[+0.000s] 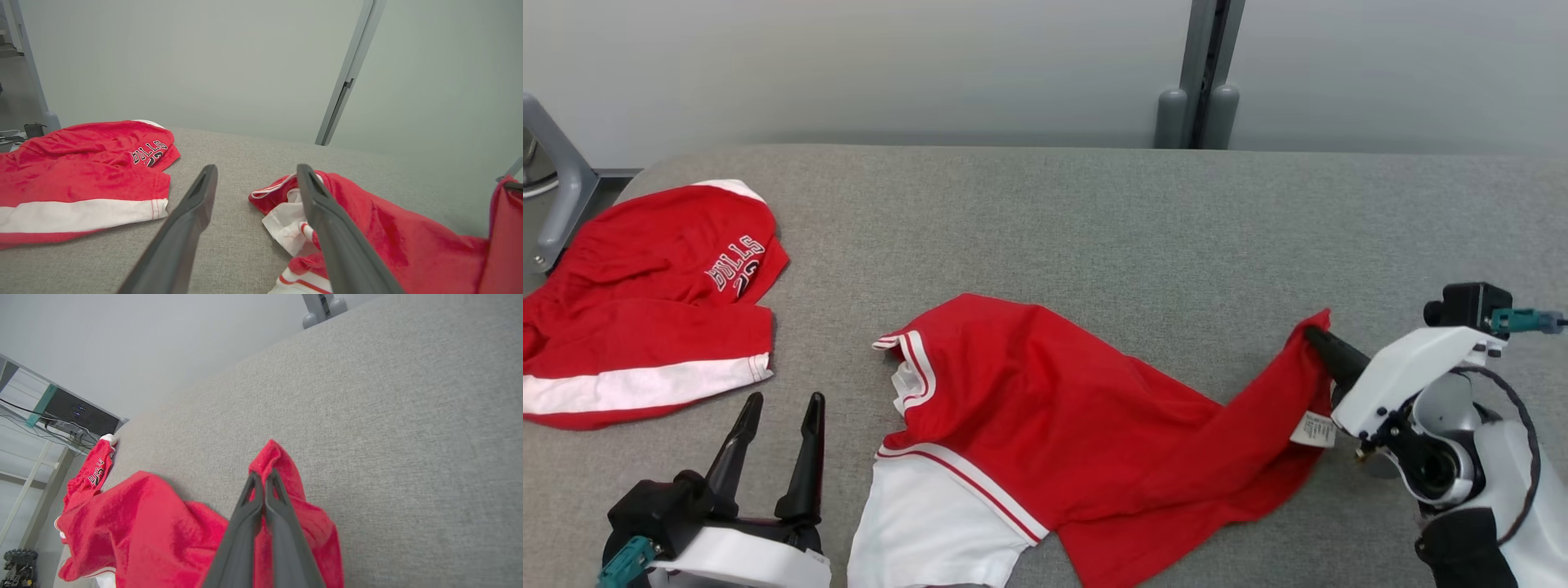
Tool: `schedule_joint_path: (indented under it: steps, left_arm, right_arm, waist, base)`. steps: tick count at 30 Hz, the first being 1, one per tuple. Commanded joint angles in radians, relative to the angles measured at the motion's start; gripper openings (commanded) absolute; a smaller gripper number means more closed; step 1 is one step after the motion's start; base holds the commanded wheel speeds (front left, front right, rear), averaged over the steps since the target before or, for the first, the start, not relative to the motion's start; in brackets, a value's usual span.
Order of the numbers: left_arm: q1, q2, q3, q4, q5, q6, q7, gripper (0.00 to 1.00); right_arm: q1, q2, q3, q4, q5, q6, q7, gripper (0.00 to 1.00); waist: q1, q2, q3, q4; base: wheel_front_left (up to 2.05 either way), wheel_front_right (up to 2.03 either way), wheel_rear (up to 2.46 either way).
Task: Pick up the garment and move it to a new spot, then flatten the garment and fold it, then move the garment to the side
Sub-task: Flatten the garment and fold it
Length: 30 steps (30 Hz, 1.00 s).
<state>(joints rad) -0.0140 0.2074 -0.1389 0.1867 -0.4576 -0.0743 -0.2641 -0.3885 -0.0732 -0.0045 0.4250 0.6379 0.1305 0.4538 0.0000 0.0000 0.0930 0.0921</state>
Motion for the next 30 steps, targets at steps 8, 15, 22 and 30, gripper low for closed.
schedule_joint_path:
  steps: [8,15,22,30]
  left_arm:
    - [-0.043,-0.009,0.019,0.014,0.018,-0.023,0.000,1.00]
    - [-0.042,-0.016,0.028,0.032,0.027,-0.031,0.000,1.00]
    - [-0.012,-0.022,0.041,0.033,0.044,-0.033,0.000,1.00]
    - [0.009,-0.030,0.045,0.023,0.059,-0.027,0.000,1.00]
  right_arm:
    - [-0.177,-0.024,0.079,0.255,0.033,0.001,-0.158,1.00]
    - [-0.221,-0.054,0.154,0.335,0.100,0.001,-0.311,1.00]
    - [-0.126,-0.119,0.228,0.238,0.159,0.001,-0.460,1.00]
    - [0.057,-0.149,0.247,0.150,0.114,0.001,-0.596,1.00]
  waist:
    - [0.0000,0.0000,0.028,0.012]
    - [0.0000,0.0000,0.014,0.003]
    - [0.0000,0.0000,-0.028,-0.031]
    - [0.0000,0.0000,-0.055,-0.074]
  base:
    - [0.00,0.00,0.00]
    - [0.00,0.00,0.00]
    - [0.00,0.00,0.00]
    - [0.00,0.00,0.00]
